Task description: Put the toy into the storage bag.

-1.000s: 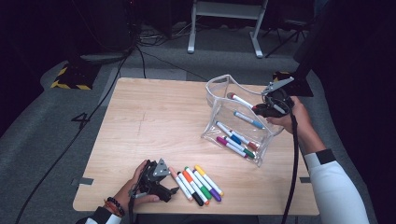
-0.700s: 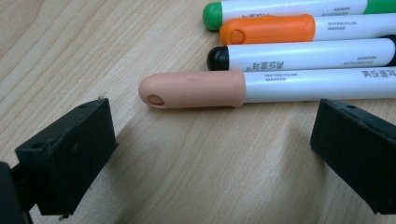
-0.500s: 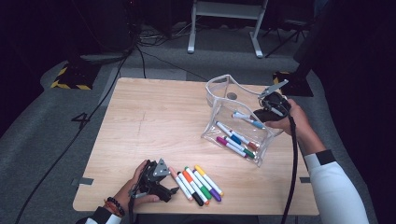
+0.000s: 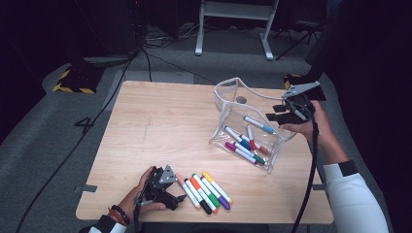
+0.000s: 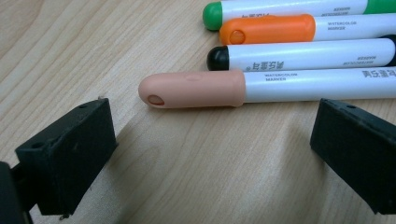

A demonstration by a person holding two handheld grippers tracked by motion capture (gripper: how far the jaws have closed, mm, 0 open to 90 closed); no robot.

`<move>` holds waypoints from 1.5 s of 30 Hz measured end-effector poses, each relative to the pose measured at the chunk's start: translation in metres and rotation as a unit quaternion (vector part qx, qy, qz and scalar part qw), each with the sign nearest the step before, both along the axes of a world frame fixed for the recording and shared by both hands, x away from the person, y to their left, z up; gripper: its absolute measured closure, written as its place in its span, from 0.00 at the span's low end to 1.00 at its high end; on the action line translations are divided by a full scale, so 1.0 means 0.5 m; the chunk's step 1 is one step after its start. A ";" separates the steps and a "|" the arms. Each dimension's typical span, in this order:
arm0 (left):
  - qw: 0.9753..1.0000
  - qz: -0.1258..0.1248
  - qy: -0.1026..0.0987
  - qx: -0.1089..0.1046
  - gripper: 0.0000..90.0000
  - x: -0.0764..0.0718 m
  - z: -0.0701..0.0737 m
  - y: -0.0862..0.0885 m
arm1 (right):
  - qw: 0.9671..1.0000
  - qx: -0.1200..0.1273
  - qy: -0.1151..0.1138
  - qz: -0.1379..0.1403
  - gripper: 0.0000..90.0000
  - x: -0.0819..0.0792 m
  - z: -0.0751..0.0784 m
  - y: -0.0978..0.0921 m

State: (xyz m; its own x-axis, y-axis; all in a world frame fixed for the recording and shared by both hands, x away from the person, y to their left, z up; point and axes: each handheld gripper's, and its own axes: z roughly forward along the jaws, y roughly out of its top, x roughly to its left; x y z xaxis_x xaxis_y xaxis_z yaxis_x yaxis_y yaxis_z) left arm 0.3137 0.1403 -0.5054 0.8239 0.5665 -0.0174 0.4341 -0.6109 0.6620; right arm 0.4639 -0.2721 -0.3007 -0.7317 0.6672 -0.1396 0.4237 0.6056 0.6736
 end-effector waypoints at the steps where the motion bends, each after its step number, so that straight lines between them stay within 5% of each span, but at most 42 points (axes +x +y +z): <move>1: 1.000 0.000 0.000 0.000 0.00 0.000 0.000 0.000 | 1.000 0.014 -0.008 0.004 0.58 -0.008 0.008 -0.005; 4: 1.000 0.000 0.000 0.000 0.00 0.000 0.000 0.000 | 0.998 0.049 -0.035 0.023 0.53 -0.042 0.030 -0.013; 10: 1.000 0.000 0.000 0.000 0.00 0.000 0.000 0.000 | 0.993 0.068 -0.077 0.054 0.45 -0.118 0.044 -0.008; 18: 1.000 0.001 0.000 0.000 0.01 0.000 0.000 0.000 | 0.988 0.088 -0.088 0.095 0.38 -0.203 0.014 0.007; 30: 1.000 0.001 0.000 0.001 0.00 0.000 0.000 0.000 | 0.987 0.065 -0.063 0.131 0.38 -0.266 -0.143 0.084; 38: 1.000 0.001 0.000 0.001 0.01 0.000 0.000 0.000 | 0.982 0.065 -0.004 0.180 0.43 -0.245 -0.273 0.196; 45: 1.000 0.000 0.000 0.001 0.00 0.000 0.000 0.000 | 0.978 0.056 0.037 0.198 0.47 -0.208 -0.328 0.250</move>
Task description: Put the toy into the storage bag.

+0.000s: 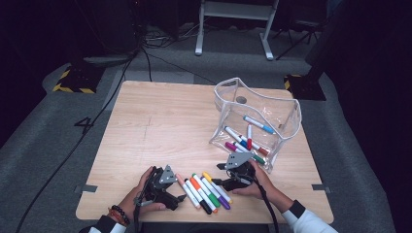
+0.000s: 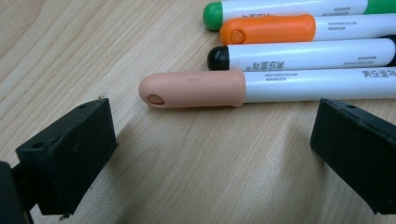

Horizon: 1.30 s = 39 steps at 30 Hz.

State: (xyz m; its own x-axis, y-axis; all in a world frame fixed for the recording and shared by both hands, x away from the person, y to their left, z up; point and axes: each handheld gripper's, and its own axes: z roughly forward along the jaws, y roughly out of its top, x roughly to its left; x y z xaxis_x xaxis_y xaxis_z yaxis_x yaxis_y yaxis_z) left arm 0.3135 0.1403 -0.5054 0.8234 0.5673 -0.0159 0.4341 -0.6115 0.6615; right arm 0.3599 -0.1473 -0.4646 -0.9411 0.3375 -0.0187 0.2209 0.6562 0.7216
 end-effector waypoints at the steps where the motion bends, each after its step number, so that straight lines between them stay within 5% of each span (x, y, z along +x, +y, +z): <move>1: 1.000 0.000 0.000 0.000 0.01 0.000 0.000 0.000 | 1.000 -0.001 0.010 -0.005 0.48 0.006 -0.008 0.004; 11: 1.000 0.000 0.000 0.000 0.01 0.000 0.000 0.000 | 0.999 -0.014 0.027 -0.008 0.50 0.017 -0.035 0.016; 15: 1.000 0.000 0.000 0.000 0.01 0.000 0.000 0.000 | 0.999 -0.038 0.026 -0.021 0.54 0.025 -0.051 0.016; 23: 1.000 0.001 0.000 0.000 0.01 -0.001 0.000 0.000 | 0.998 -0.028 0.021 -0.043 0.83 0.041 -0.052 -0.017; 30: 1.000 0.001 0.000 0.000 0.00 0.000 0.000 0.000 | 0.999 -0.032 0.011 -0.041 0.83 0.041 -0.051 -0.036; 34: 1.000 0.000 0.000 0.000 0.01 0.000 0.000 0.000 | 0.999 -0.021 0.008 -0.047 0.84 0.038 -0.041 -0.052; 39: 1.000 0.000 0.000 0.000 0.01 0.000 0.000 0.000 | 0.999 0.009 -0.016 -0.044 0.84 0.021 0.005 -0.068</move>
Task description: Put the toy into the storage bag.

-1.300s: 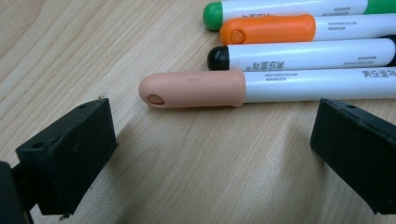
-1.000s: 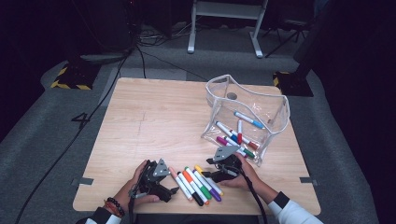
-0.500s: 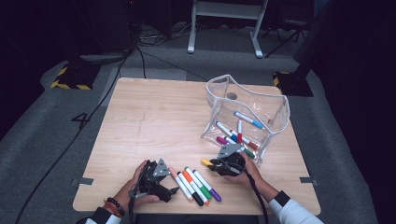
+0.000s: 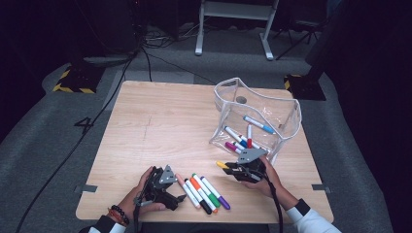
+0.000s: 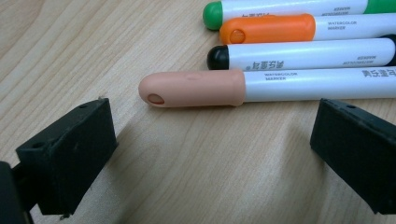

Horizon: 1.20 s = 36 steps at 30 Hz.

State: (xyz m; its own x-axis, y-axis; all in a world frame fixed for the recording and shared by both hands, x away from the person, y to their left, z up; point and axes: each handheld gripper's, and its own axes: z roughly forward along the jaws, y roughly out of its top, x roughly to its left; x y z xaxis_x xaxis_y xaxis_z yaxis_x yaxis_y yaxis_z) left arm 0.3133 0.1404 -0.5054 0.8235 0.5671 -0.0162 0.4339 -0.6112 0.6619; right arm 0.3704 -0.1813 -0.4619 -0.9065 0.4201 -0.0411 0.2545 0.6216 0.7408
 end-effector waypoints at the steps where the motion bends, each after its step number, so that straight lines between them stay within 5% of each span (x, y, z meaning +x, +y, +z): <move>1: 1.000 0.000 0.000 0.000 0.01 0.000 0.000 0.000 | 1.000 0.008 -0.003 0.001 0.84 -0.003 0.011 -0.003; 10: 1.000 0.000 0.000 0.000 0.01 0.000 0.000 0.000 | 0.997 0.052 -0.054 -0.005 0.84 -0.030 0.122 -0.047; 16: 1.000 0.000 0.000 0.000 0.01 0.000 0.000 0.000 | 0.993 0.086 -0.084 -0.017 0.84 -0.045 0.217 -0.087; 22: 1.000 0.000 0.000 0.000 0.00 0.000 0.000 0.000 | 0.987 0.091 -0.129 -0.029 0.84 -0.049 0.315 -0.113; 28: 1.000 0.000 0.000 0.000 0.00 0.000 0.000 0.000 | 0.981 0.074 -0.158 -0.082 0.84 0.005 0.390 -0.153; 36: 1.000 0.000 0.000 0.000 0.00 0.000 0.000 0.000 | 0.980 0.026 -0.144 -0.133 0.84 0.099 0.400 -0.171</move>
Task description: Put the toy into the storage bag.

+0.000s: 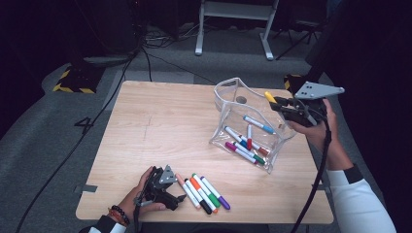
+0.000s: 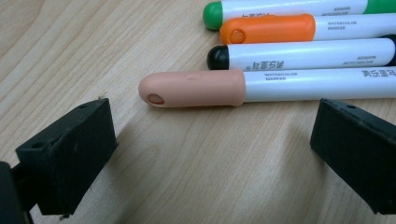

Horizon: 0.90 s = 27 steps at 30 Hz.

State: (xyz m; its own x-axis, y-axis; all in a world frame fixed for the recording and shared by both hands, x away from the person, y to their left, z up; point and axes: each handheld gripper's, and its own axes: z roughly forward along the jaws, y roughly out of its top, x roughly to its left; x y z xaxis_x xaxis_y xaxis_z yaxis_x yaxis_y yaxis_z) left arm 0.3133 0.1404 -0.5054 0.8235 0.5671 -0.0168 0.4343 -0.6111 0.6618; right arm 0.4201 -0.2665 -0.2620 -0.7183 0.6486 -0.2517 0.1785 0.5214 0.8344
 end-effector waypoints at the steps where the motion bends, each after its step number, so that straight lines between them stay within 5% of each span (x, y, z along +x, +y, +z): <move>1: 1.000 0.000 0.000 0.000 0.00 0.000 0.000 0.000 | 1.000 -0.002 0.007 -0.002 0.84 0.012 -0.005 0.002; 9: 1.000 -0.001 0.000 0.000 0.00 0.000 0.000 0.000 | 0.994 -0.053 0.088 -0.023 0.84 0.093 -0.057 0.023; 16: 1.000 -0.001 0.000 0.000 0.00 0.000 0.000 0.000 | 0.979 -0.114 0.167 -0.033 0.84 0.126 -0.093 0.051; 23: 1.000 -0.001 0.000 0.000 0.00 0.000 0.000 0.000 | 0.969 -0.131 0.204 -0.046 0.83 0.147 -0.119 0.061; 27: 1.000 -0.001 0.000 0.000 0.00 0.000 0.000 0.000 | 0.962 -0.127 0.241 -0.004 0.83 0.145 -0.126 0.074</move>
